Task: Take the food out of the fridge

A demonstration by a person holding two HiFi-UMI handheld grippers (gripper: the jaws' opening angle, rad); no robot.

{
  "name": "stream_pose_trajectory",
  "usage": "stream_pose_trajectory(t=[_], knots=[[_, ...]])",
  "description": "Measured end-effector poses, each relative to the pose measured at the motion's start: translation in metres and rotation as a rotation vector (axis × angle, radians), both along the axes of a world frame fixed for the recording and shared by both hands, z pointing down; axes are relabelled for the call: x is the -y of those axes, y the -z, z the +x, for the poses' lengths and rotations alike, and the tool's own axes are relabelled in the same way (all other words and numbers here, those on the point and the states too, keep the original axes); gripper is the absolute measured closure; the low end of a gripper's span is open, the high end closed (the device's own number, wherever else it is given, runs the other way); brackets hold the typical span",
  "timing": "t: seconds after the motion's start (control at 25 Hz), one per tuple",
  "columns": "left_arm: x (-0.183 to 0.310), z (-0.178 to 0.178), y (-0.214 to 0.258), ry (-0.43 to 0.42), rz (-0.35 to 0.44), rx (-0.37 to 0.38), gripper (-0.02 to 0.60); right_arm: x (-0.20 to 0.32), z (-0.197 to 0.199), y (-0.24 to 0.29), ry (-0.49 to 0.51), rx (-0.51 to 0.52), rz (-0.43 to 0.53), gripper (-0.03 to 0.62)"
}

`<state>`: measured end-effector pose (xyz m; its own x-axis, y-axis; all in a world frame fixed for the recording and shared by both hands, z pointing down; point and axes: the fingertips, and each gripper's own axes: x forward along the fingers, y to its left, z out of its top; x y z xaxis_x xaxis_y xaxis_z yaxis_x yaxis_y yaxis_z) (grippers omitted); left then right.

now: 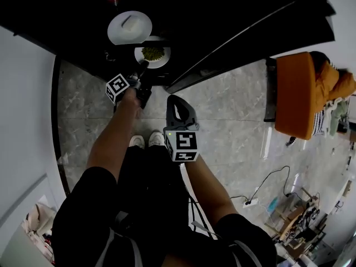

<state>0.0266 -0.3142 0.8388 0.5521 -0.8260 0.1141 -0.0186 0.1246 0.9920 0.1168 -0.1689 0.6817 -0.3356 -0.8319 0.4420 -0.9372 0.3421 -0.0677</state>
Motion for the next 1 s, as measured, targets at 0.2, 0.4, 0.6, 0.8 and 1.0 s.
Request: stream_pose_trajectory(t=[0.2,0.4,0.6,0.8,1.0], knots=[[0.003,0.002,0.002,0.011,-0.013,0.009,0.566,0.006,0.005,0.003,-0.007,-0.002,0.0,0.594],[-0.008,0.0,0.004,-0.002,-0.04,-0.009,0.568,0.007,0.003,0.01,0.002,0.003,-0.007,0.595],[-0.034,0.002,0.025,-0.043,-0.031,-0.033,0.568,0.001,0.002,0.025,-0.003,0.017,-0.038,0.595],[-0.077,-0.012,0.06,-0.061,-0.035,-0.018,0.568,-0.006,-0.007,0.053,0.011,0.015,-0.048,0.594],[-0.133,-0.035,0.099,-0.1,-0.08,-0.026,0.568,-0.008,-0.019,0.094,0.011,0.013,-0.039,0.594]])
